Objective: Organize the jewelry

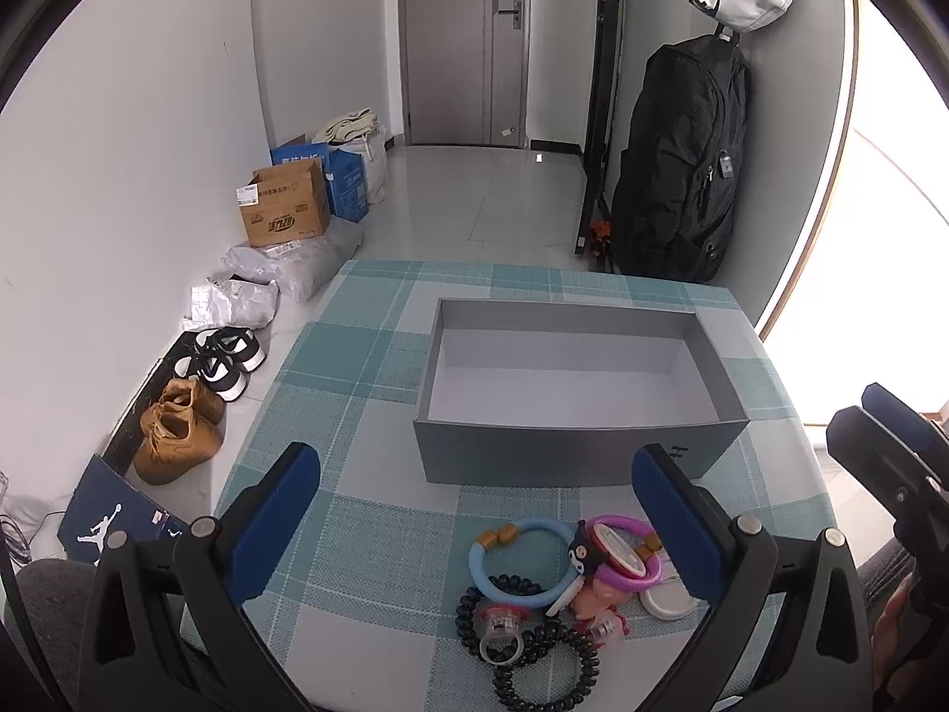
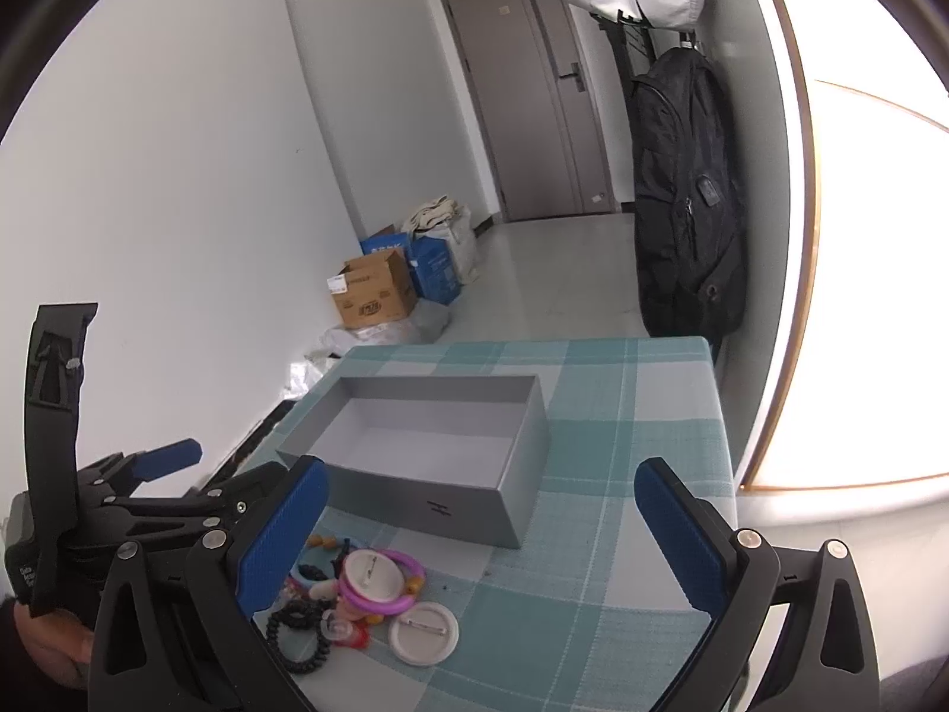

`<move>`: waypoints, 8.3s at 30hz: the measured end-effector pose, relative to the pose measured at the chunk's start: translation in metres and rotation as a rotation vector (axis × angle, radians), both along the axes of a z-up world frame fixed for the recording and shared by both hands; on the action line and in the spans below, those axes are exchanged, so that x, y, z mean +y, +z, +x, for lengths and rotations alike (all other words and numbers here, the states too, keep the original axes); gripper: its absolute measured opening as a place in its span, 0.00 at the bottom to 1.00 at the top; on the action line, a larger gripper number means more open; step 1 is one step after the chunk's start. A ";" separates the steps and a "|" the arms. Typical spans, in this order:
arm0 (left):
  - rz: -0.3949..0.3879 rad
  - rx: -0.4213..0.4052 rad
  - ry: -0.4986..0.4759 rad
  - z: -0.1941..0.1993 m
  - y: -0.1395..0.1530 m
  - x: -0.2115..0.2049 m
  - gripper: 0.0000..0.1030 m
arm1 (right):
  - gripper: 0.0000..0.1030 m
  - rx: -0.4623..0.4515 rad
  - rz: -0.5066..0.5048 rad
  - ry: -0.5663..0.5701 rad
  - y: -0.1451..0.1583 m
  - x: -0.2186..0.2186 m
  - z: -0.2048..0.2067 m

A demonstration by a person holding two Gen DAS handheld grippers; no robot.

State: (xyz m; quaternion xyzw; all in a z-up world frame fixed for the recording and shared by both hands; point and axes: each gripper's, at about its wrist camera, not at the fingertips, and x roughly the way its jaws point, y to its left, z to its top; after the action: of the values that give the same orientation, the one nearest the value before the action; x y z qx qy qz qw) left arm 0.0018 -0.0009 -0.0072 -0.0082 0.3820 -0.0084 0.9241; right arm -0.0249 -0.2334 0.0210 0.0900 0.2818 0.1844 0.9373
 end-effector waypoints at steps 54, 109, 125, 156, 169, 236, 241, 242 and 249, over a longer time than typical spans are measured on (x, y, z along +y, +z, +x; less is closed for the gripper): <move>-0.049 0.453 -0.255 -0.032 -0.047 -0.022 0.81 | 1.00 0.295 0.190 0.023 -0.024 -0.015 0.028; -0.525 0.288 -0.246 0.034 0.016 0.055 0.38 | 0.70 0.414 -0.089 0.279 -0.059 0.048 0.007; -0.573 0.302 -0.244 0.039 0.011 0.066 0.38 | 0.47 0.304 -0.434 0.316 -0.079 0.097 -0.010; -0.518 0.282 -0.252 0.030 0.012 0.050 0.38 | 0.40 0.382 -0.106 0.283 -0.057 0.049 0.002; -0.449 0.214 -0.239 0.038 0.034 0.046 0.38 | 0.40 0.245 0.166 0.262 -0.011 0.021 0.012; -0.275 0.174 -0.210 0.086 0.035 0.054 0.75 | 1.00 0.091 0.076 0.111 0.007 0.022 0.078; -0.269 0.183 -0.199 0.062 0.024 0.060 0.75 | 1.00 0.039 0.080 0.122 0.016 0.025 0.059; -0.248 0.190 -0.190 0.060 0.022 0.060 0.75 | 1.00 0.033 0.081 0.126 0.016 0.026 0.055; -0.174 0.290 -0.252 0.059 -0.002 0.044 0.75 | 1.00 0.089 0.079 0.154 0.007 0.029 0.044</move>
State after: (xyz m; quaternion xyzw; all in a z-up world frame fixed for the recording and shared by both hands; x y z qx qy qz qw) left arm 0.0610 0.0430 -0.0087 -0.0412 0.5068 -0.1557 0.8469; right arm 0.0186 -0.2046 0.0279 0.1129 0.3217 0.2624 0.9027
